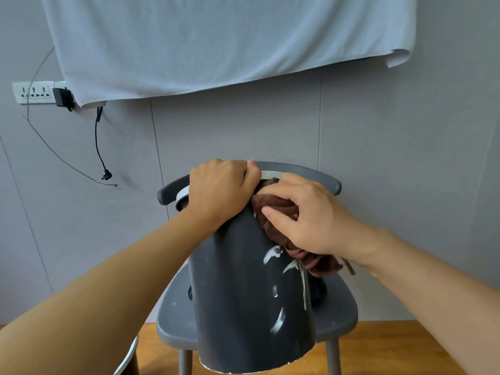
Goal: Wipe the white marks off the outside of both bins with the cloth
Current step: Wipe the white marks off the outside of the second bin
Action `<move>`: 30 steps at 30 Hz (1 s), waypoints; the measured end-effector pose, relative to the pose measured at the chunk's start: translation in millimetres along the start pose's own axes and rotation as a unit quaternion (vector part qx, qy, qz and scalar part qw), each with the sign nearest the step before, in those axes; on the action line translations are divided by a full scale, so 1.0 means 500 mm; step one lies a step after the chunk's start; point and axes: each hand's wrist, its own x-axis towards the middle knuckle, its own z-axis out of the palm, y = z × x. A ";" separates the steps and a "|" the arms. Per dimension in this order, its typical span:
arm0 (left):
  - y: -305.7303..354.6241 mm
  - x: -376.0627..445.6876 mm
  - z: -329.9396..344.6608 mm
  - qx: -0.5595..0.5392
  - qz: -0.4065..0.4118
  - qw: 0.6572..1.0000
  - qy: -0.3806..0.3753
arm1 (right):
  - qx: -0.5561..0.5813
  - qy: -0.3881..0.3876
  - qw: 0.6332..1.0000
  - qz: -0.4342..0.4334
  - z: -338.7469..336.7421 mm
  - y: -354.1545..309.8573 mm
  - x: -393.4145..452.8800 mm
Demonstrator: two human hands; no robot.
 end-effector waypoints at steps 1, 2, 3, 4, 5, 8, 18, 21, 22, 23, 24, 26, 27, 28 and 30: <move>-0.001 0.000 -0.002 0.002 0.001 1.000 0.002 | -0.005 -0.023 1.000 -0.011 -0.002 -0.002 -0.003; -0.001 -0.001 -0.004 0.004 0.001 1.000 0.003 | -0.012 -0.058 0.998 -0.022 -0.008 -0.004 -0.005; -0.001 -0.002 -0.006 0.007 0.003 1.000 0.003 | -0.024 -0.095 0.995 -0.030 -0.017 -0.007 -0.002; 0.001 -0.002 -0.007 0.008 0.005 1.000 0.003 | -0.037 -0.119 0.992 -0.035 -0.025 -0.008 0.003; 0.004 -0.003 -0.007 0.009 0.007 1.000 0.005 | -0.045 -0.122 0.991 -0.034 -0.031 -0.009 0.012; 0.006 -0.002 -0.007 0.013 0.004 1.000 0.001 | -0.037 -0.040 0.998 -0.015 -0.031 -0.008 0.029; -0.004 -0.002 -0.009 0.006 0.005 1.000 -0.003 | -0.006 -0.017 1.000 -0.001 -0.018 0.001 0.018; -0.009 -0.002 -0.008 -0.002 0.007 1.000 -0.007 | 0.004 -0.066 0.998 -0.013 -0.016 0.001 -0.001; -0.012 -0.001 -0.009 -0.005 0.008 1.000 -0.007 | -0.004 -0.113 0.993 -0.016 -0.020 0.001 -0.006; -0.012 -0.001 -0.010 -0.006 0.010 1.000 -0.006 | -0.019 -0.148 0.989 -0.021 -0.023 0.001 -0.008; -0.011 -0.002 -0.010 -0.007 0.009 1.000 -0.006 | -0.031 -0.155 0.987 -0.026 -0.024 0.000 -0.007; -0.006 -0.001 -0.009 -0.004 0.000 1.000 -0.005 | -0.028 -0.100 0.994 -0.020 -0.022 -0.003 0.005; -0.003 0.000 -0.008 -0.005 -0.002 1.000 -0.004 | -0.021 -0.063 0.998 -0.017 -0.020 -0.005 0.013; 0.000 0.000 -0.006 -0.005 -0.001 1.000 -0.003 | -0.016 -0.036 0.999 -0.017 -0.016 -0.007 0.021; -0.001 0.001 -0.005 -0.004 0.000 1.000 -0.005 | -0.015 -0.022 0.999 -0.024 -0.010 -0.011 0.029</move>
